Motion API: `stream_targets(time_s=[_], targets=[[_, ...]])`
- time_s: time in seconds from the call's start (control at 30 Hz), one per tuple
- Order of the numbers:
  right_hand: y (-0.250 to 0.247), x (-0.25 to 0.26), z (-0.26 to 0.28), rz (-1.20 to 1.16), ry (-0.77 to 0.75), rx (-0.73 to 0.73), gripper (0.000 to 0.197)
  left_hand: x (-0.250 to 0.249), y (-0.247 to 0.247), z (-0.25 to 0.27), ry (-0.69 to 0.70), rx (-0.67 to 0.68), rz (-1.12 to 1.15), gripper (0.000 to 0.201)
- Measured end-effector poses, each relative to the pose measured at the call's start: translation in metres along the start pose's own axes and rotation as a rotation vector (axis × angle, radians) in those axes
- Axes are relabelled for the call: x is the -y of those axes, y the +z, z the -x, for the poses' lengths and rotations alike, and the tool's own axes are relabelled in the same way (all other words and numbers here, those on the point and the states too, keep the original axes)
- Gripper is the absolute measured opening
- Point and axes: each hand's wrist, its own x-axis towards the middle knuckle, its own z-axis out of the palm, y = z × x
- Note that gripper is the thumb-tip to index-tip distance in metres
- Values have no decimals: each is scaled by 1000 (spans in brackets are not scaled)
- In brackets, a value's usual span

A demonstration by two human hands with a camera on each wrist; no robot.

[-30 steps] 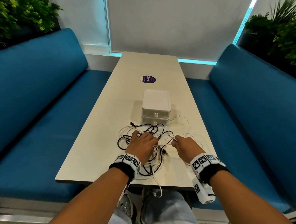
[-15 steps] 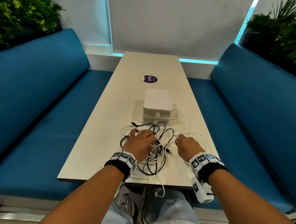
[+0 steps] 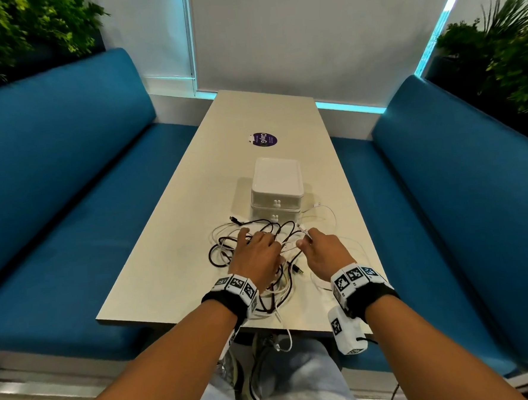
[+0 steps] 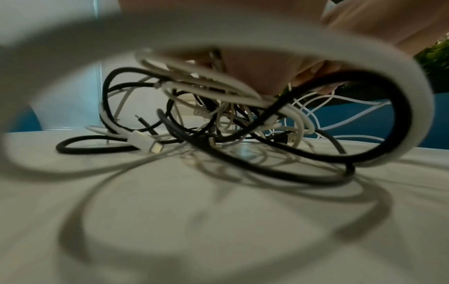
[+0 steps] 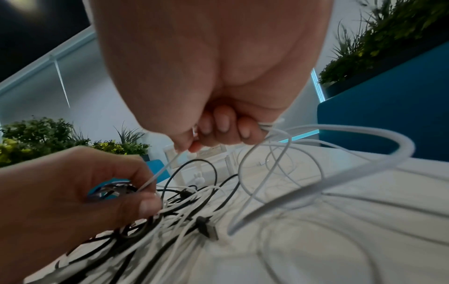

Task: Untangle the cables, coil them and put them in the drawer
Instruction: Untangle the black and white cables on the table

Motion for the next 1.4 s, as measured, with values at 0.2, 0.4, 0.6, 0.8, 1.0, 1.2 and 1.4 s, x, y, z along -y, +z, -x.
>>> stream_targets(time_s=[0.2, 0.4, 0.6, 0.8, 1.0, 1.2, 1.4], targets=[[-12, -18, -1, -25, 102, 13, 31, 11, 2, 3, 49, 40, 20, 29], [-12, -28, 1, 37, 130, 3, 29, 16, 0, 0, 81, 80, 55, 39], [9, 0, 9, 120, -65, -57, 26, 16, 3, 1, 64, 47, 45, 25], [22, 18, 11, -2, -165, 34, 21, 19, -1, 0, 113, -5, 112, 26], [11, 5, -2, 28, -45, 17, 23, 25, -6, 4, 181, -7, 47, 29], [14, 12, -4, -4, -52, -15, 19, 19, -18, 4, 93, 63, 19, 40], [14, 21, -2, -7, -138, -35, 19, 8, -17, -11, -41, 13, 159, 21]])
